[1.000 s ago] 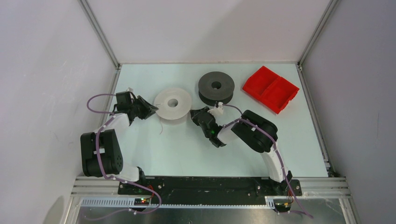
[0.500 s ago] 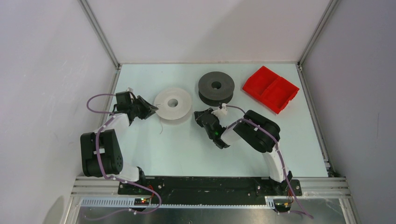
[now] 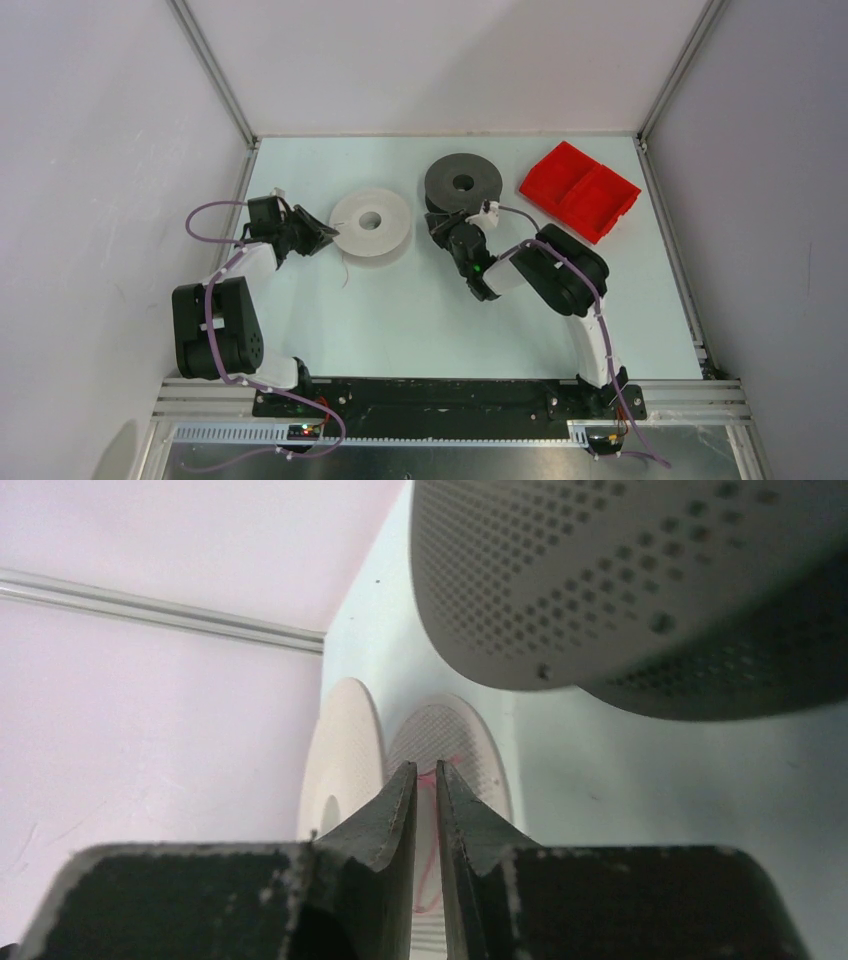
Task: Wrap the cables
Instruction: Adjust the cable on the cable reel.
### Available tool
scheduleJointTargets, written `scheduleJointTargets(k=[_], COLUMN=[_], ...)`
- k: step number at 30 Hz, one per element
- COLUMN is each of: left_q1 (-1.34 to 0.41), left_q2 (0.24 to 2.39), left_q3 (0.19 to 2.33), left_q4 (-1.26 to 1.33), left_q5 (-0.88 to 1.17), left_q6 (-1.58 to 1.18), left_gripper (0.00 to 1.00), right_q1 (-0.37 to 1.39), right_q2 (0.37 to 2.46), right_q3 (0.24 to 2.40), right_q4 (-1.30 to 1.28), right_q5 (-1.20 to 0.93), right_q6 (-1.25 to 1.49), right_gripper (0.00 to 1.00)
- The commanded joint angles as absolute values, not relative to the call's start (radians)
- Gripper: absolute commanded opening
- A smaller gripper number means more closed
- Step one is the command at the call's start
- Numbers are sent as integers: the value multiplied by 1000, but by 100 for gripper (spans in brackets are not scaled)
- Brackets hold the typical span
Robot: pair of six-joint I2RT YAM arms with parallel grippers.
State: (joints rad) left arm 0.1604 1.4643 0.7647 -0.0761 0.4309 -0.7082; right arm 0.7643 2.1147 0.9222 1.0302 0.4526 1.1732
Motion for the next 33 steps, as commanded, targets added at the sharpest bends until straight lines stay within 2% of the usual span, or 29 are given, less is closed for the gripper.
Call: scheduleJointTargets(k=[1,12,33], left_q1=[170,168,168], left_q2=[1440,1450,1452], left_q3=[765,771,773], left_q4=[-39,-40,-37], left_q5=[463,466,467], left_q6=[-718,-721,-726], left_gripper=[32,32,32], right_q1=[745,729,755], right_q2=[2150,2245,2288], right_q3=[1011,1134,1169], right_q4=[1073,1020,984], right_q5=[388,316,267], right_q6=[1151,1228,1270], right_gripper=[17,15,13])
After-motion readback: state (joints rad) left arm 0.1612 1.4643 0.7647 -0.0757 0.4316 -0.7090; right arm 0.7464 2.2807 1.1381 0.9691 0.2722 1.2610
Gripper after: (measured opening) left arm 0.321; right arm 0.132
